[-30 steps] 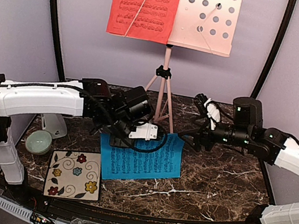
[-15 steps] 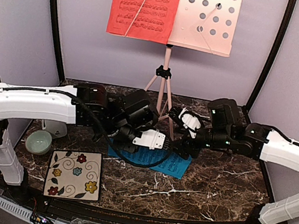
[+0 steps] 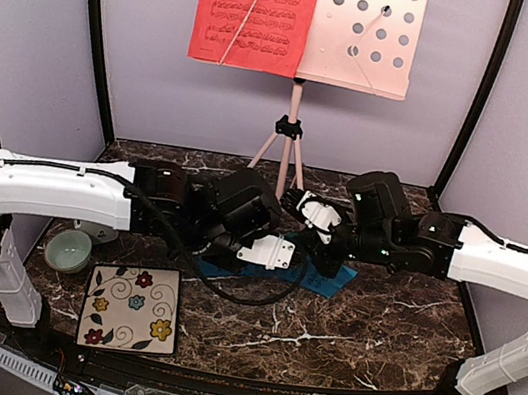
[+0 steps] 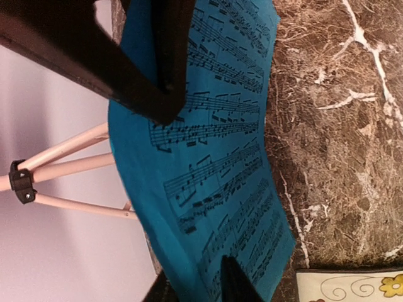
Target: Set up the instrument practice props
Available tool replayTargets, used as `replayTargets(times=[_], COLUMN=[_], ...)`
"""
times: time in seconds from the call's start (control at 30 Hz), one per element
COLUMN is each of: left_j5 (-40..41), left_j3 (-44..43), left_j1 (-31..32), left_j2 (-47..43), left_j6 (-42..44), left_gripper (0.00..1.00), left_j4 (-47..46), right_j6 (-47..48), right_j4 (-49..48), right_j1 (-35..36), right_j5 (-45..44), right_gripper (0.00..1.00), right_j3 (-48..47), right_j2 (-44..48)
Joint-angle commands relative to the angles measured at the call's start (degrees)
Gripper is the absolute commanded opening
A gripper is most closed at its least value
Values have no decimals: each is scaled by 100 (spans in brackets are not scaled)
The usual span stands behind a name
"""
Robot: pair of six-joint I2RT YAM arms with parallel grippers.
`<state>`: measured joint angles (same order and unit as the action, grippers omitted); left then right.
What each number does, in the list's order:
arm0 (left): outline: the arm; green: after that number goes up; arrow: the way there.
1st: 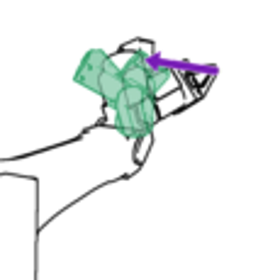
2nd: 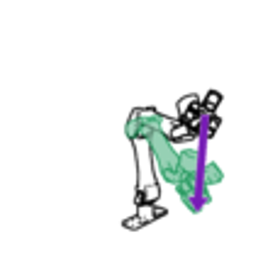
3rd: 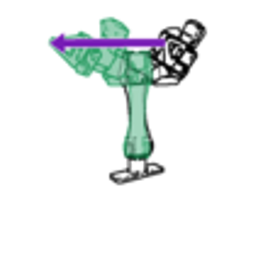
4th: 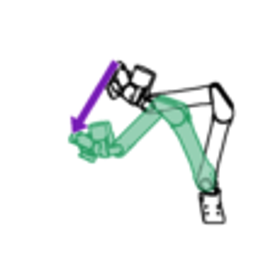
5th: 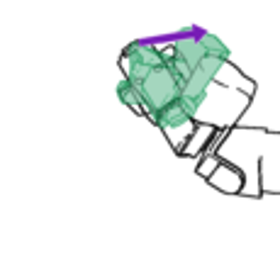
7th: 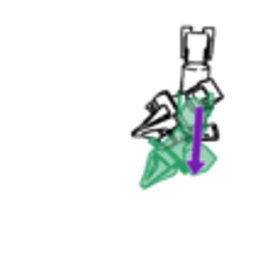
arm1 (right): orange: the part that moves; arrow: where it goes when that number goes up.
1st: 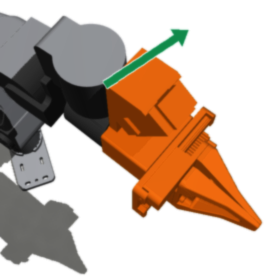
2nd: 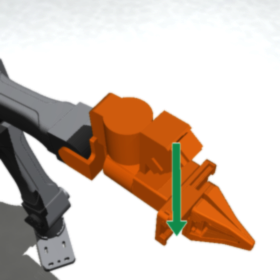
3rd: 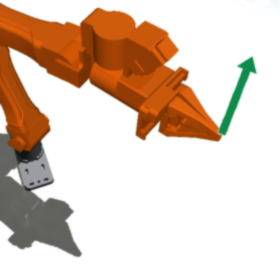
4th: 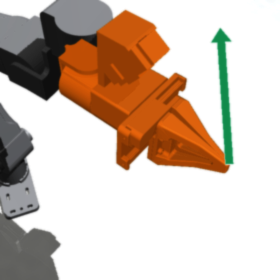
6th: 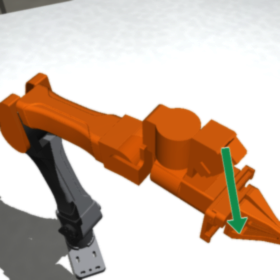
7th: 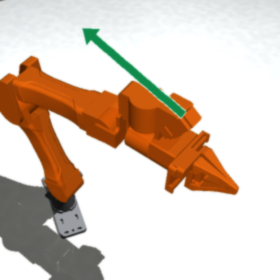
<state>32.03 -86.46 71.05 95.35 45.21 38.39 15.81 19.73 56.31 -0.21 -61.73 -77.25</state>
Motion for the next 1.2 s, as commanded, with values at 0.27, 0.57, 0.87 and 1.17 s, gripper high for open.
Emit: replayTargets(times=[0.27, 0.57, 0.87, 1.17], left_j5=[-2186, -4366, -5056, -6412], left_j3=[1679, 3679, 4578, 4253], left_j1=[-1332, -2951, -2954, -2950], left_j2=[-2392, -3742, -3338, -2692], left_j6=[-1727, -4061, -5283, -6713], left_gripper=[98, 99, 96, 85], left_j4=[-2582, -4780, -6866, -8667], right_j6=[-752, -2981, -5556, -6332], right_j4=[-1566, -3918, -6365, -7180], right_j1=[-355, -1324, -1571, -1580], right_j5=[46, 2280, 3648, 3840], right_gripper=[0, 0, 0, 0], right_j3=[605, 1154, 1616, 2070], right_j2=[1190, 1669, 1374, 1370])
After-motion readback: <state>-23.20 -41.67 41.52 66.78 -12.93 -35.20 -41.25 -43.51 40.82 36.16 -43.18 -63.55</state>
